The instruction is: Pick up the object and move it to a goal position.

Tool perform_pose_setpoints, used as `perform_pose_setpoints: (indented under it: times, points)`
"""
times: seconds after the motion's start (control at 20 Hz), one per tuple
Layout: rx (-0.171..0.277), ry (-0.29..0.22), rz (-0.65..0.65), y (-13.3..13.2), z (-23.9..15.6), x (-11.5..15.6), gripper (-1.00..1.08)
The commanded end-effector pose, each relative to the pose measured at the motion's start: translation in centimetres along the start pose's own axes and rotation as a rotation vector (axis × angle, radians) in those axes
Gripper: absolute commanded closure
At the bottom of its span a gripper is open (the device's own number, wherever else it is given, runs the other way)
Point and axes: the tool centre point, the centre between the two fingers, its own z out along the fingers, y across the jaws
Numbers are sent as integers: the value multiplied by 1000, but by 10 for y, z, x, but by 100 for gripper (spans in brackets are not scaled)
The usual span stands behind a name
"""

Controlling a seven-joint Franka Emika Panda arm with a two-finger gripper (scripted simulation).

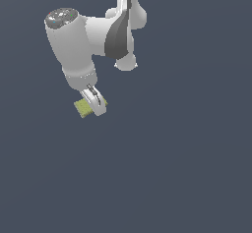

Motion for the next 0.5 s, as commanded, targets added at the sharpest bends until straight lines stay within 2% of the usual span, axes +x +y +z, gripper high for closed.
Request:
perform_pose_setpoints:
  times: [0.0,0.45]
  points:
    - [0,0,-1,10,-17,5,108]
    - [-1,2,-2,22,-41,13,108]
